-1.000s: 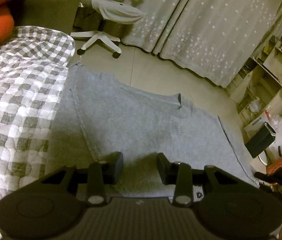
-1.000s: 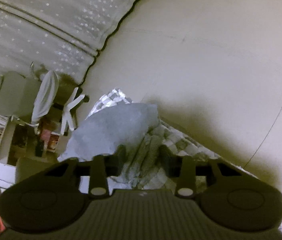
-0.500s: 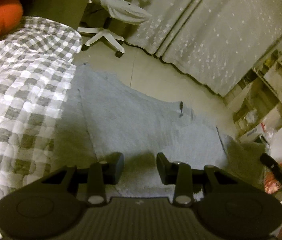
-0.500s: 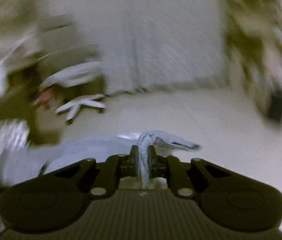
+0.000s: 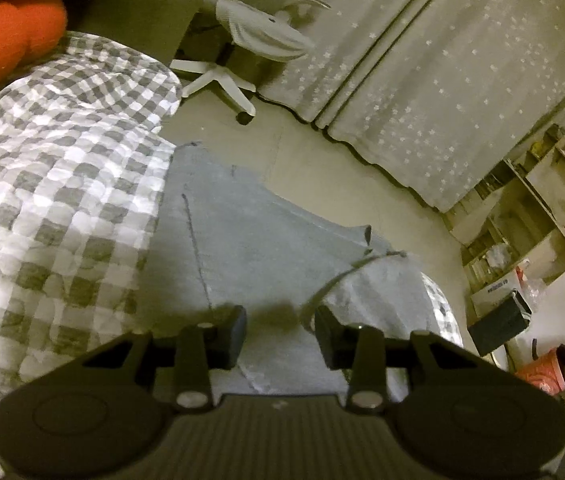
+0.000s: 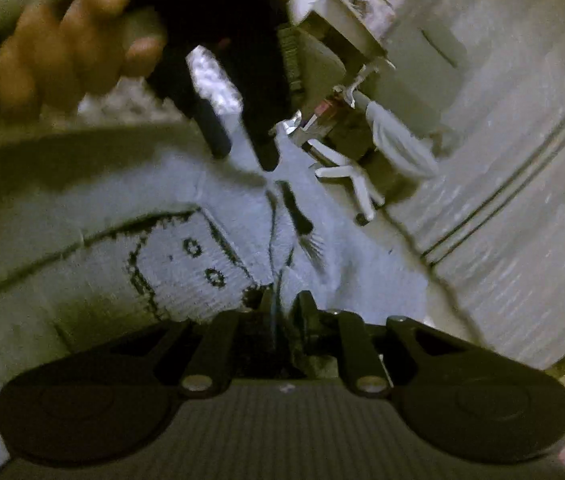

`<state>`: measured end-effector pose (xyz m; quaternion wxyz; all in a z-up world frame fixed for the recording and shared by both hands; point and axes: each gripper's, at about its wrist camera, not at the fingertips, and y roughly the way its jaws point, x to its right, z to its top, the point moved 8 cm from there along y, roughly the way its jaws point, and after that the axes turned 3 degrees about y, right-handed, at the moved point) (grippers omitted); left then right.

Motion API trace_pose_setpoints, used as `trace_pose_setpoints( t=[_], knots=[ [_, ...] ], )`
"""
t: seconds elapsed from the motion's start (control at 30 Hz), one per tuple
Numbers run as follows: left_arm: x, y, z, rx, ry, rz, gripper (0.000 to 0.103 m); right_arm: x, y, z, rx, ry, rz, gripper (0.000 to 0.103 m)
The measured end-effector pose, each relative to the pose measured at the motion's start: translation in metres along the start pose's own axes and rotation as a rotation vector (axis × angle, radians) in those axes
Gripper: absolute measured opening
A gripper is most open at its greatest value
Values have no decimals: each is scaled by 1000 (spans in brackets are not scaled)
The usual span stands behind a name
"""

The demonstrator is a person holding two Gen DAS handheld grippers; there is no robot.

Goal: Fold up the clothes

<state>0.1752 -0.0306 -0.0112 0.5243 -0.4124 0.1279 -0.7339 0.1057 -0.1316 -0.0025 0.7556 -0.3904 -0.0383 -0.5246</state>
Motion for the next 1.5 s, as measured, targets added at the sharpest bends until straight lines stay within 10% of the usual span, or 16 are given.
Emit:
trace_pose_setpoints(
  t=[0.7, 0.77, 0.83, 0.93, 1.1, 1.4, 1.5],
  knots=[
    [41, 30, -3, -51, 87, -65, 53, 19, -31, -30, -66, 198, 144, 19],
    [44, 38, -4, -53, 105, -43, 48, 17, -34, -37, -79, 186, 142, 32],
    [50, 43, -2, -57, 162, -29, 3, 18, -37, -39, -75, 190, 146, 34],
    [52, 44, 12, -36, 169, -29, 2, 20, -40, -39, -84, 212, 138, 3],
    [53, 40, 32, 12, 140, -55, 2, 10, -55, -30, -104, 255, 104, 3],
    [43, 37, 40, 17, 109, -46, 2, -14, -67, -27, -179, 337, 164, 17],
    [45, 36, 46, 27, 108, -63, 2, -1, -77, -36, -187, 346, 140, 48]
  ],
)
